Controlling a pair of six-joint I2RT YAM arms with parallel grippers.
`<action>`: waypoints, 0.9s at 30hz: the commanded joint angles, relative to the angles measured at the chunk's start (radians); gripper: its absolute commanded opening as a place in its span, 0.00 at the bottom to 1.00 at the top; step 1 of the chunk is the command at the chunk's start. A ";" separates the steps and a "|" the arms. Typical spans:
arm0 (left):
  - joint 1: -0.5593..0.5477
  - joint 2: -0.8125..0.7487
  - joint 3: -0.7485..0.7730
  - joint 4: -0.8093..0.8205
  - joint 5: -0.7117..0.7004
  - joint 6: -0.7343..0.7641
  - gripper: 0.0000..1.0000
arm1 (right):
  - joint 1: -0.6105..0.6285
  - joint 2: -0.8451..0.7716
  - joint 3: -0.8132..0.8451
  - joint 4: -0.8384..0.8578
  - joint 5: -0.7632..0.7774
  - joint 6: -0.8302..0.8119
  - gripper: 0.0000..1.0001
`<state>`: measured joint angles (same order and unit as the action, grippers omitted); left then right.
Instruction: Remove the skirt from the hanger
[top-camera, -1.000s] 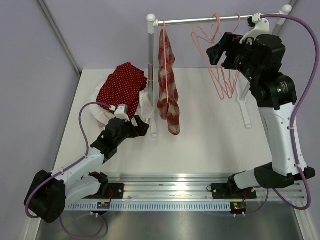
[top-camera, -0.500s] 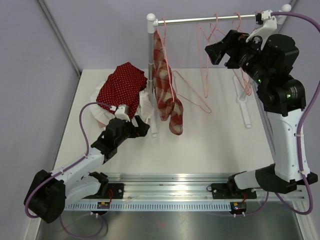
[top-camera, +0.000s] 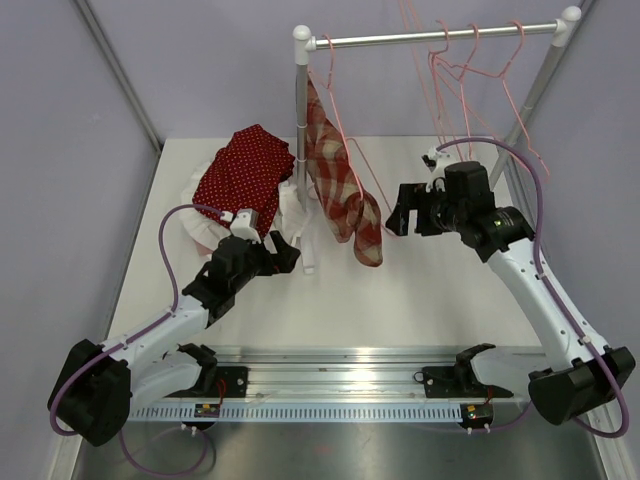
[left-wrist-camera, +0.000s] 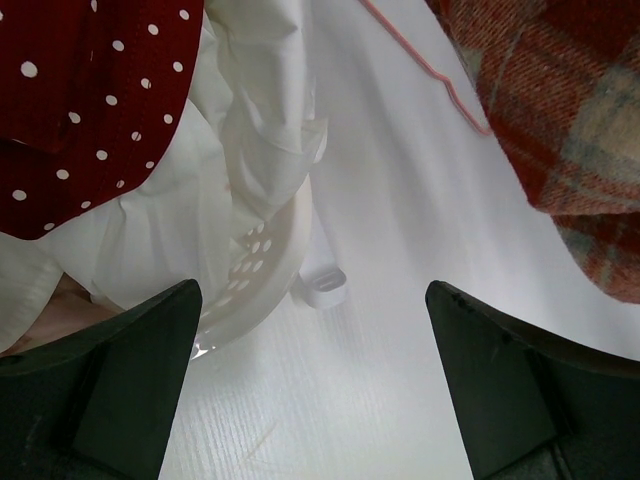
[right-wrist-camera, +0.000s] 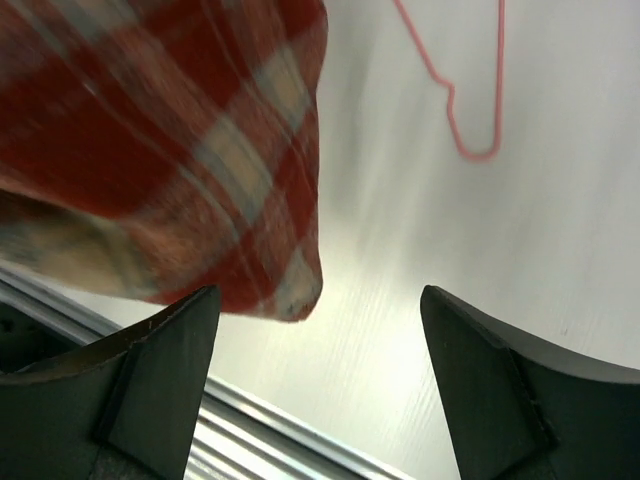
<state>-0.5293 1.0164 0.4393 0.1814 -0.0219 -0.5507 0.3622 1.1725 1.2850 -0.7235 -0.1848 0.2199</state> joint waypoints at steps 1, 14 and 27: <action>-0.008 -0.002 0.033 0.073 0.004 0.005 0.99 | 0.009 -0.028 -0.036 0.021 0.025 -0.001 0.89; -0.012 0.002 0.032 0.078 0.007 0.006 0.99 | -0.008 0.528 0.229 0.005 0.412 0.082 0.90; -0.012 -0.001 0.016 0.102 0.013 0.006 0.99 | -0.072 0.872 0.412 0.088 0.245 0.110 0.80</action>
<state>-0.5365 1.0168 0.4393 0.1982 -0.0204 -0.5507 0.2832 1.9961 1.6470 -0.6640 0.0860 0.3199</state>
